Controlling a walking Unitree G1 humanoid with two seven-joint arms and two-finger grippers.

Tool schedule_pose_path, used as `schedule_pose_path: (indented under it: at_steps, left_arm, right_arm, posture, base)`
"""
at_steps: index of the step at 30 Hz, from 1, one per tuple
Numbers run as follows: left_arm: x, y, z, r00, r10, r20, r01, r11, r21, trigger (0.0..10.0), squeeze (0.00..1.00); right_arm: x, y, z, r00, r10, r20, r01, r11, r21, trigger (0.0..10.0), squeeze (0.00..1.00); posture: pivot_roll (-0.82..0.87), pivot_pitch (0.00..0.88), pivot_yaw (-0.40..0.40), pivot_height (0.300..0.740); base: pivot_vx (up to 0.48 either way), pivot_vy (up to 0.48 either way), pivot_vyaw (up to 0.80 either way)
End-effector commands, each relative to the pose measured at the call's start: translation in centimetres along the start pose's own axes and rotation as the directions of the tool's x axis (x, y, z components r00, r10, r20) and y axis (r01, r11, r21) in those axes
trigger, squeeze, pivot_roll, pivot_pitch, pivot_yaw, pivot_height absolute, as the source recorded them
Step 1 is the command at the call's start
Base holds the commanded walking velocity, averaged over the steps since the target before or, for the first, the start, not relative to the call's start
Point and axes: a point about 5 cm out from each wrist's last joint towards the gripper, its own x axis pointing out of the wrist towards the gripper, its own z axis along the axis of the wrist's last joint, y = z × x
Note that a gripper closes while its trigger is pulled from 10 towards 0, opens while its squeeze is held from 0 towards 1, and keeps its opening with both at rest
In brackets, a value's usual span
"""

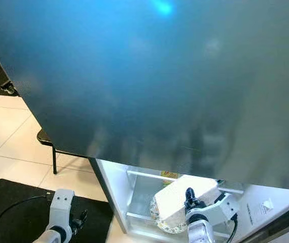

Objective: Restocking fridge

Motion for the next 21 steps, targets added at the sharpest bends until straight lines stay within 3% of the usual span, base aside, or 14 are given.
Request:
schedule_pose_path:
  at_steps: [1, 5, 6, 7, 8, 9, 10, 11, 12, 14, 16, 17, 21]
  left_arm:
    - [-0.1, -0.3, -0.5, 1.0, -0.004, -0.019, 0.004, 1.0, -0.016, 10.0, 0.0]
    - [0.0, -0.4, -0.2, 1.0, -0.014, -0.012, 0.015, 0.999, 0.029, 10.0, 0.0]
    - [-0.1, -0.6, -0.3, 1.0, -0.025, -0.012, 0.026, 0.997, 0.07, 10.0, 0.0]
    - [-0.1, -0.6, -0.3, 1.0, -0.025, -0.012, 0.026, 0.997, 0.07, 10.0, 0.0]
    - [-0.2, -0.8, -0.6, 0.999, -0.037, -0.012, 0.038, 0.993, 0.112, 10.0, 0.0]
    - [-0.2, -0.8, -0.6, 0.999, -0.037, -0.012, 0.038, 0.993, 0.112, 10.0, 0.0]
    - [-0.4, -0.9, -0.9, 0.998, -0.051, -0.02, 0.054, 0.987, 0.154, 10.0, 0.0]
    - [-0.4, -0.9, -0.9, 0.998, -0.051, -0.02, 0.054, 0.987, 0.154, 10.0, 0.0]
    - [-1.0, -0.9, -1.8, 0.997, -0.069, -0.04, 0.076, 0.976, 0.203, 10.0, 0.0]
    - [-1.0, -0.9, -1.8, 0.997, -0.069, -0.04, 0.076, 0.976, 0.203, 10.0, 0.0]
    - [-1.5, -0.5, -2.5, 0.996, -0.059, -0.06, 0.071, 0.974, 0.216, 10.0, 0.0]
    - [-1.6, -0.3, -2.7, 0.997, -0.052, -0.065, 0.065, 0.974, 0.216, 10.0, 0.0]
    - [-1.6, -0.1, -2.9, 0.997, -0.039, -0.072, 0.053, 0.977, 0.208, 10.0, 0.0]
  right_arm:
    - [0.0, 0.5, -0.3, 1.0, 0.006, 0.006, -0.006, 1.0, 0.017, 10.0, 0.0]
    - [0.1, 1.4, -0.4, 0.998, 0.068, 0.0, -0.068, 0.998, -0.007, 10.0, 0.0]
    - [0.0, 1.8, -0.5, 0.994, 0.113, -0.006, -0.113, 0.992, -0.059, 10.0, 0.0]
    - [0.0, 1.8, -0.5, 0.994, 0.113, -0.006, -0.113, 0.992, -0.059, 10.0, 0.0]
    - [-0.1, 2.4, -0.5, 0.985, 0.169, -0.017, -0.169, 0.974, -0.149, 10.0, 0.0]
    - [-0.1, 2.4, -0.5, 0.985, 0.169, -0.017, -0.169, 0.974, -0.149, 10.0, 0.0]
    - [-0.3, 2.8, -0.7, 0.979, 0.204, -0.024, -0.204, 0.95, -0.238, 10.0, 0.0]
    - [-0.3, 2.8, -0.7, 0.979, 0.204, -0.024, -0.204, 0.95, -0.238, 10.0, 0.0]
    - [-0.5, 2.9, -0.6, 0.976, 0.218, -0.026, -0.208, 0.878, -0.432, 10.0, 0.0]
    - [-0.5, 2.9, -0.6, 0.976, 0.218, -0.026, -0.208, 0.878, -0.432, 10.0, 0.0]
    - [-0.5, 2.5, -0.3, 0.977, 0.211, -0.019, -0.185, 0.809, -0.557, 10.0, 0.0]
    - [-0.5, 2.3, -0.2, 0.978, 0.206, -0.018, -0.178, 0.794, -0.582, 10.0, 0.0]
    - [-0.5, 2.3, -0.2, 0.976, 0.215, -0.029, -0.187, 0.767, -0.614, 10.0, 0.0]
  posture:
    - [-0.08, 0.115, 0.101, 0.74]
    - [-0.08, 0.115, 0.1, 0.74]
    - [-0.08, 0.115, 0.1, 0.74]
    - [-0.08, 0.115, 0.1, 0.74]
    - [-0.08, 0.115, 0.1, 0.74]
    - [-0.08, 0.115, 0.1, 0.74]
    - [-0.09, 0.122, 0.1, 0.74]
    - [-0.09, 0.122, 0.1, 0.74]
    - [-0.09, 0.124, 0.095, 0.74]
    - [-0.09, 0.124, 0.095, 0.74]
    - [-0.09, 0.124, 0.088, 0.74]
    - [-0.09, 0.125, 0.087, 0.74]
    - [-0.09, 0.124, 0.084, 0.74]
  base:
    - [0.0, 0.0, 0.0]
    - [0.0, 0.0, 0.0]
    - [0.0, 0.0, 0.0]
    - [0.0, 0.0, 0.0]
    - [0.0, 0.0, 0.0]
    - [0.0, 0.0, 0.0]
    - [0.0, 0.0, 0.0]
    - [0.0, 0.0, 0.0]
    - [0.0, 0.0, 0.0]
    - [0.0, 0.0, 0.0]
    - [0.0, 0.0, 0.0]
    - [0.0, 0.0, 0.0]
    - [0.0, 0.0, 0.0]
